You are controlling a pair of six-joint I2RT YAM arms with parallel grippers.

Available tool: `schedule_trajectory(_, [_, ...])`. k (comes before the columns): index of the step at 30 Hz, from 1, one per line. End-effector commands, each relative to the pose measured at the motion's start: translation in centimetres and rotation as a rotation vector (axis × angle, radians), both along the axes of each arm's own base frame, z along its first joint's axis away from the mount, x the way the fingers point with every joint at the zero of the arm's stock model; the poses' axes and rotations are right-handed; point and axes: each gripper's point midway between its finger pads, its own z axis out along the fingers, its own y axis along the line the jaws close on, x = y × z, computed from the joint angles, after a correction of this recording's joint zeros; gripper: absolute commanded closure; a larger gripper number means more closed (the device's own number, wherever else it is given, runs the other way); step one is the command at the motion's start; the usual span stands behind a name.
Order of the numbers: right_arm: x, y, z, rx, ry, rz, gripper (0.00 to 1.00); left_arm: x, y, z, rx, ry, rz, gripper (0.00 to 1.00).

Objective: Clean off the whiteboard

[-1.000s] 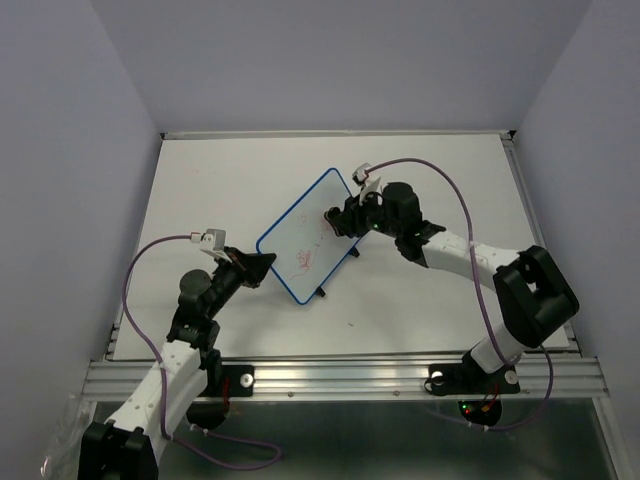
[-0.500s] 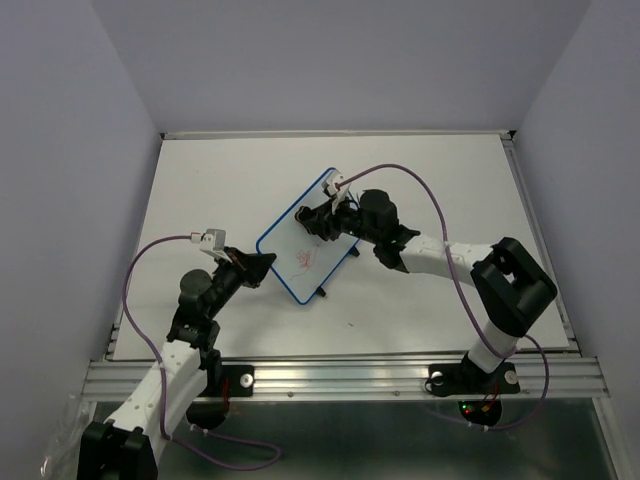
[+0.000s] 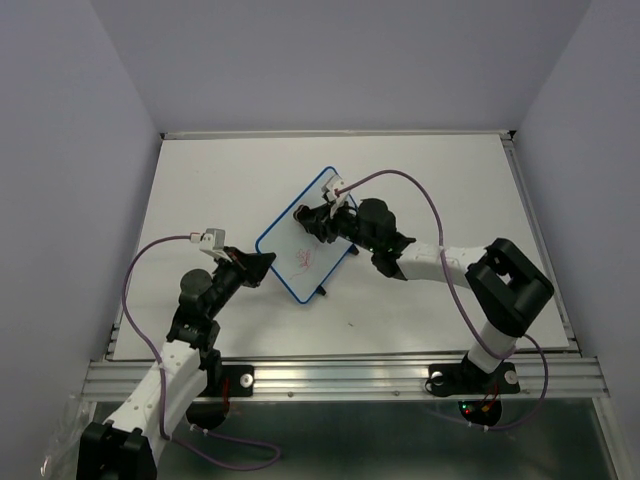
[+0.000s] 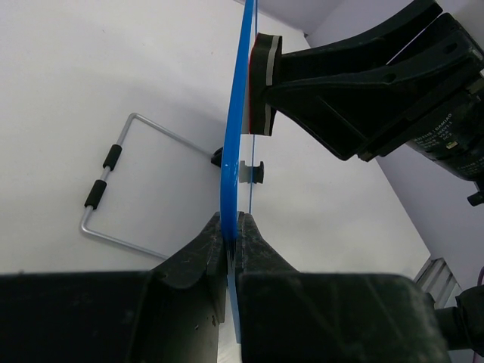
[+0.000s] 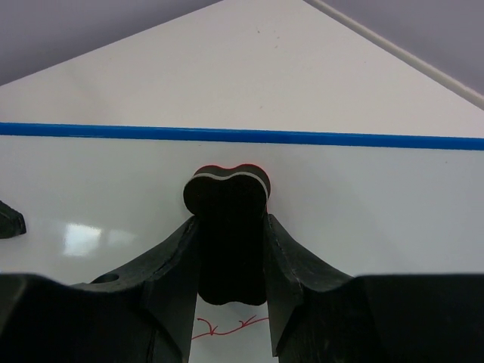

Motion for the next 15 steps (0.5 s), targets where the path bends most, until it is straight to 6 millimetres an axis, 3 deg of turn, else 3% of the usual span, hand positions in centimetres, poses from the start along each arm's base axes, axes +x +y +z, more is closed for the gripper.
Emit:
schedule_trajectory(1, [2.0,-1.3,2.3,0.107,-0.043,-0.178,0.86,0.0,0.4,-1.0,0.041,0.027,0.018,1.0])
schedule_trajectory(4, [2.9,-2.1,2.6,0.119,-0.051,-0.25,0.86,0.0,0.4,-0.9,0.041,0.027,0.019,1.0])
schedule_trajectory(10, [2.6,-2.2,2.4,0.145,-0.017,-0.249,0.86,0.1,0.3,-1.1,0.046,0.034,0.016,1.0])
schedule_trajectory(14, [-0.1,-0.5,1.8,0.1,-0.019,-0.066,0.86,0.1,0.3,-1.1,0.047,0.035,0.016,1.0])
schedule_trajectory(15, [-1.3,0.2,0.9,0.051,-0.021,0.023,0.86,0.1,0.3,-1.0,0.046,0.034,0.016,1.0])
